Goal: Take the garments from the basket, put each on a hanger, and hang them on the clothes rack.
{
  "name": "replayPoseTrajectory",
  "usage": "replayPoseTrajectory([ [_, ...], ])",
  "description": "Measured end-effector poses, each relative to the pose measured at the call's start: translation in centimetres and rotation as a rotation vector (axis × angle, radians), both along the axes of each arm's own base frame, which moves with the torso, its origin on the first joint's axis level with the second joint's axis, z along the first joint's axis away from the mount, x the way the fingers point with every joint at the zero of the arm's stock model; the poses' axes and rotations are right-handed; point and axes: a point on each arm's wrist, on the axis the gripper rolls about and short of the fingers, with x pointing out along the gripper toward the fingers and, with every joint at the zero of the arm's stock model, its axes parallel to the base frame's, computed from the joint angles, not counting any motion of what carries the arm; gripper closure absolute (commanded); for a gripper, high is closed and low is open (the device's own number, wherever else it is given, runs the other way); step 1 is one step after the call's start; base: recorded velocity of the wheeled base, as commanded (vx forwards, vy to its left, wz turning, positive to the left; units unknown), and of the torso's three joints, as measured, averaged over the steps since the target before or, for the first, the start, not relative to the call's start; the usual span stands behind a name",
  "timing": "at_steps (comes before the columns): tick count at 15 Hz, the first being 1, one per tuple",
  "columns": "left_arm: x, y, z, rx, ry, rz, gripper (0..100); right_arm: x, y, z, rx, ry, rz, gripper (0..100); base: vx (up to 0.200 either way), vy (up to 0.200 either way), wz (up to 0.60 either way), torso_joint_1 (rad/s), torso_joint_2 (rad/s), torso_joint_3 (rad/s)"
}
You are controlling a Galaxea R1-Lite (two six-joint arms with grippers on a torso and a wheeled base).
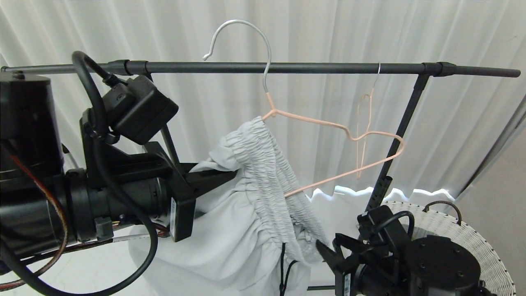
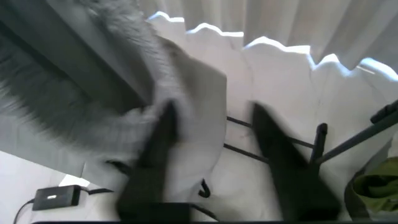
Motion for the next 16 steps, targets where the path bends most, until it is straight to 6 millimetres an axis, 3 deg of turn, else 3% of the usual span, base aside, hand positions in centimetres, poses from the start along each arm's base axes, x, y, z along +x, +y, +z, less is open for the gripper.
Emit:
replayPoseTrajectory([
  [4,-0.3,0.4,-0.9,0.031,0.003,0.014,100,1.3,-1.0,-0.2,-0.030,-0.010,-0.065,100,0.000,0.000,0.00,0.000,0.00,0.000],
  [11,-0.9,2.0,-4.4,0.169,-0.098,0.075,100,5.8,-5.6,0.8,-0.088,-0.072,-0.282,100,0.000,0.000,0.00,0.000,0.00,0.000],
  [16,-1.7,3.8,-7.1,0.339,-0.137,0.075,100,6.1,-6.8,1.7,-0.107,-0.111,-0.266,100,0.000,0.000,0.00,0.000,0.00,0.000],
])
